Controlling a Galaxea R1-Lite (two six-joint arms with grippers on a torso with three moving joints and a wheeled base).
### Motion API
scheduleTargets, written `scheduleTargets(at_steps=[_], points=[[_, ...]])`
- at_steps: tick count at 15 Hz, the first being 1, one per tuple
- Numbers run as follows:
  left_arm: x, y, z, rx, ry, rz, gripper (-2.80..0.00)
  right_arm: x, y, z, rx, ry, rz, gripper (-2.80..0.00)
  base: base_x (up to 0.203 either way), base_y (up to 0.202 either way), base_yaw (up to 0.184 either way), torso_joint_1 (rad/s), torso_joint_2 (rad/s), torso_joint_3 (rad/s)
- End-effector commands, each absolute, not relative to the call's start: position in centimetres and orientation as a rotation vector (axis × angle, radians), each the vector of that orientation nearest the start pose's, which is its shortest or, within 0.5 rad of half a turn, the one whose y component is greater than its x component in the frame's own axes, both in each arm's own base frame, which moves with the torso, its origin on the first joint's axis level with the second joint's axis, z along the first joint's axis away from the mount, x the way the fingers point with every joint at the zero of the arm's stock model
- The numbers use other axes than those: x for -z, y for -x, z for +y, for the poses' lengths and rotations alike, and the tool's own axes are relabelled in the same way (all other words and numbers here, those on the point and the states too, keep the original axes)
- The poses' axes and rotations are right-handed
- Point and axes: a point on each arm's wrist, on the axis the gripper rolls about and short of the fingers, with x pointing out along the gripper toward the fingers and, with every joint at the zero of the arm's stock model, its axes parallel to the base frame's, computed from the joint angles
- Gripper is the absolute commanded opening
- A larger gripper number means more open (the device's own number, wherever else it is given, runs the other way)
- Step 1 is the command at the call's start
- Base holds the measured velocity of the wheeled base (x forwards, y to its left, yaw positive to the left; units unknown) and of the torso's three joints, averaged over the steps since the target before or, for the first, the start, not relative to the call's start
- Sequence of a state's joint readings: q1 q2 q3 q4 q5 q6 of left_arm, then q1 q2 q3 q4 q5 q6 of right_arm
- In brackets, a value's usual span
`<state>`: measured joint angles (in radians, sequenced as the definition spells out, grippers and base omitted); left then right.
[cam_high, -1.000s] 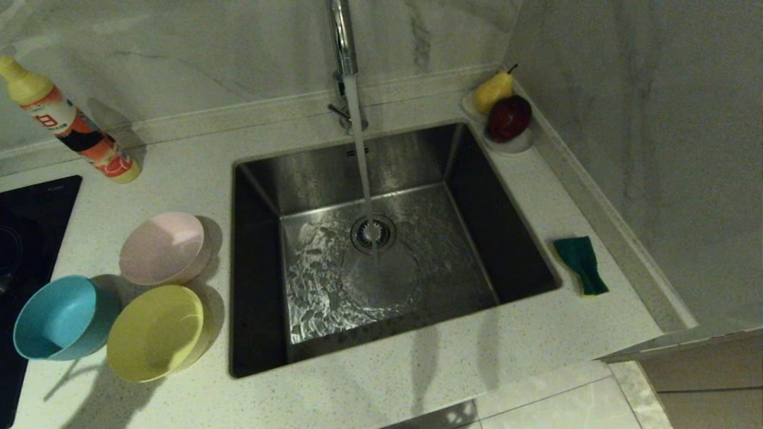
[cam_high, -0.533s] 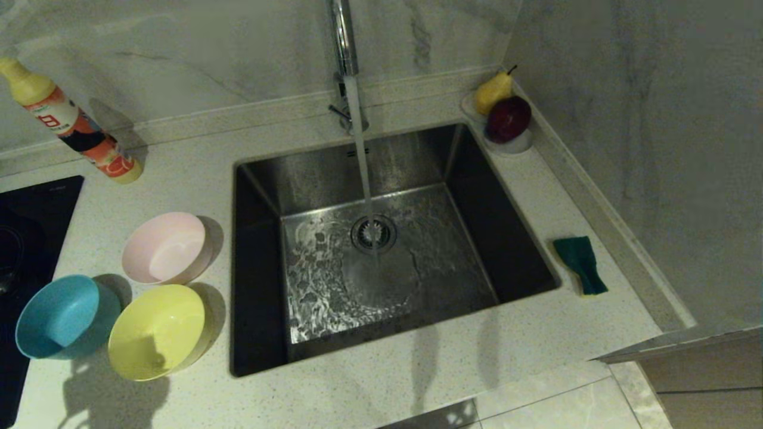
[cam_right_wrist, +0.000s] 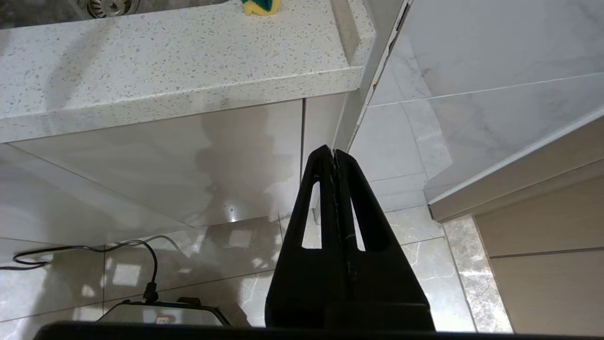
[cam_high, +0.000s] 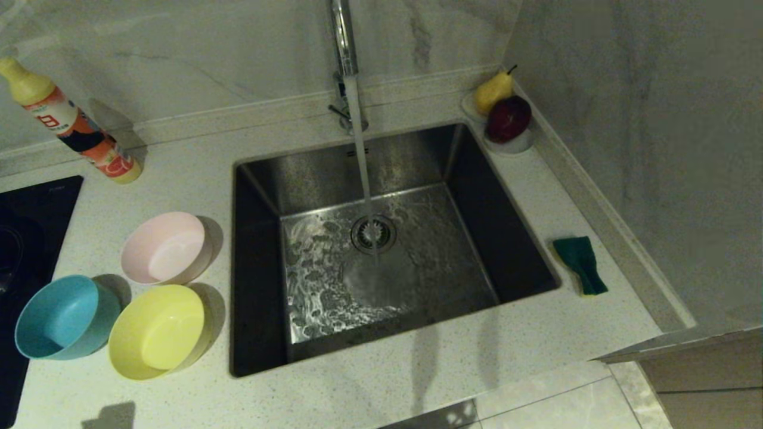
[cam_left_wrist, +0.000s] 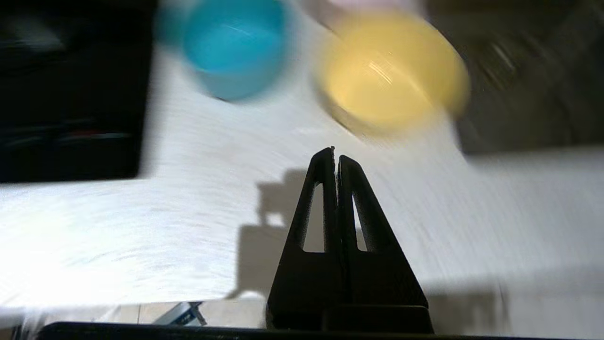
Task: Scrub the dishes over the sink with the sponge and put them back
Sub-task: Pick up a bowl and the sponge
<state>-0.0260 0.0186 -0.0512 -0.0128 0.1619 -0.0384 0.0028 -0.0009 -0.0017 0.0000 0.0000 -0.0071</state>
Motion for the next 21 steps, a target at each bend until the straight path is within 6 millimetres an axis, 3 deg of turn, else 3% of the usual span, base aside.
scheduleTargets(at_steps=[1, 21], points=[[-7.45, 2.24, 0.07, 0.020, -0.040, -0.006, -2.80, -7.59, 2.29, -0.01, -0.005, 0.008, -0.002, -2.80, 0.000, 0.000, 0.000, 0.000, 0.00, 0.000], [-7.40, 2.19, 0.00, 0.050, -0.067, -0.017, -2.80, -7.59, 2.30, -0.02, 0.003, 0.009, -0.003, -2.80, 0.000, 0.000, 0.000, 0.000, 0.00, 0.000]])
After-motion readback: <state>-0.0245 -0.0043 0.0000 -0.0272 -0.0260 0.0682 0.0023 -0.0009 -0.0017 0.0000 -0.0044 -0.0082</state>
